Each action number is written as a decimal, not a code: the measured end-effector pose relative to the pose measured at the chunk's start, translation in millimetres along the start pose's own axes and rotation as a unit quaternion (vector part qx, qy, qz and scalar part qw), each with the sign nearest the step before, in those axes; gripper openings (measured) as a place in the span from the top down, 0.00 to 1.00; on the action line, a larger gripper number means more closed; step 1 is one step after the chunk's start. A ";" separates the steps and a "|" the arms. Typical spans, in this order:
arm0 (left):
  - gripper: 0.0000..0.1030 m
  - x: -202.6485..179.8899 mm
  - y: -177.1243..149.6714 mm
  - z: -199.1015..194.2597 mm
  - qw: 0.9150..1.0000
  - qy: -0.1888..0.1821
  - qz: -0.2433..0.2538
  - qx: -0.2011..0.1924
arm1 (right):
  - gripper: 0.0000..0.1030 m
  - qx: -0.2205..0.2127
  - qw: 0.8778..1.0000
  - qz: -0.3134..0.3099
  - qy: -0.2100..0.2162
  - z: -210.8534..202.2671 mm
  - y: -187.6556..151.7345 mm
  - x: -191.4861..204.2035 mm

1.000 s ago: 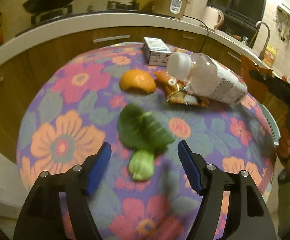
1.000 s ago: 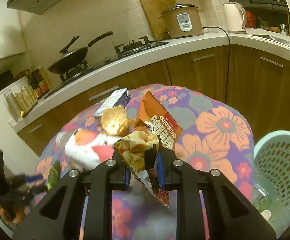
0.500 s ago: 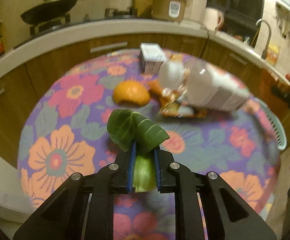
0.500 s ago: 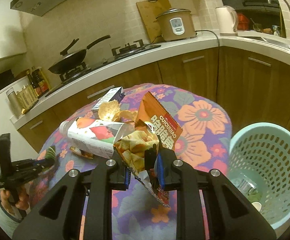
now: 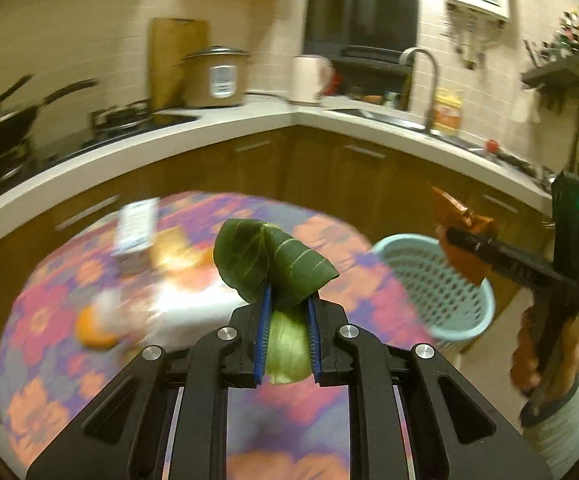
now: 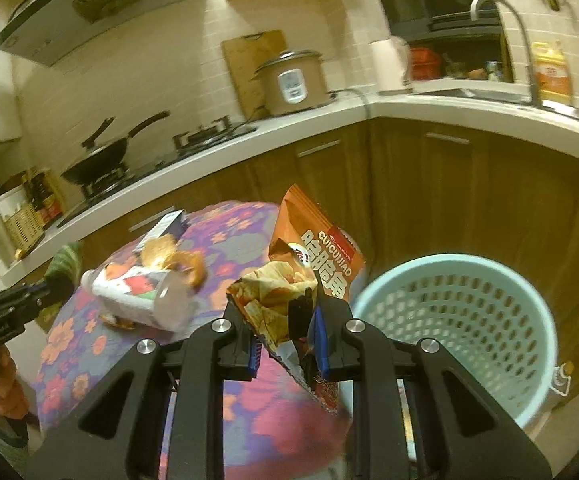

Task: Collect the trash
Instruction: 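Carry the vegetable and snack bag over the blue basket and open both tools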

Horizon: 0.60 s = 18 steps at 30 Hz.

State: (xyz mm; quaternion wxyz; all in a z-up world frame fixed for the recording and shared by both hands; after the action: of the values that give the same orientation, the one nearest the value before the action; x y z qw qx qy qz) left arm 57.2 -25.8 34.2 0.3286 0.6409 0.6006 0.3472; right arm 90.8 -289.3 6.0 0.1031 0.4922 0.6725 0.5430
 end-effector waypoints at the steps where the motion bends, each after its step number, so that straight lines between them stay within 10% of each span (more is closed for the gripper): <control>1: 0.86 -11.1 5.5 5.3 1.000 -0.012 0.003 0.001 | 0.83 -0.004 1.000 0.004 -0.006 -5.2 0.4 -7.3; 18: 0.86 -174.0 21.9 119.0 0.982 -0.163 0.062 0.077 | 0.83 0.022 0.990 0.117 -0.079 -16.7 -32.1 -119.8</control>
State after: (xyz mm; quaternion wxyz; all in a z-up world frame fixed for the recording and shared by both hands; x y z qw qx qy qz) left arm 162.5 -201.3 -20.8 0.3502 0.7481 0.5230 0.2102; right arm 121.0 -390.1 -61.6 0.0807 0.6112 0.6117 0.4957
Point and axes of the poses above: each gripper's, at about its wrist camera, not at the fingertips, and z roughly the way its jaws point, x to its left, y to its top, the point moved 4 cm from there along z, roughly the way its jaws point, and after that the axes turned 12 degrees about y, right-handed, at the moved point
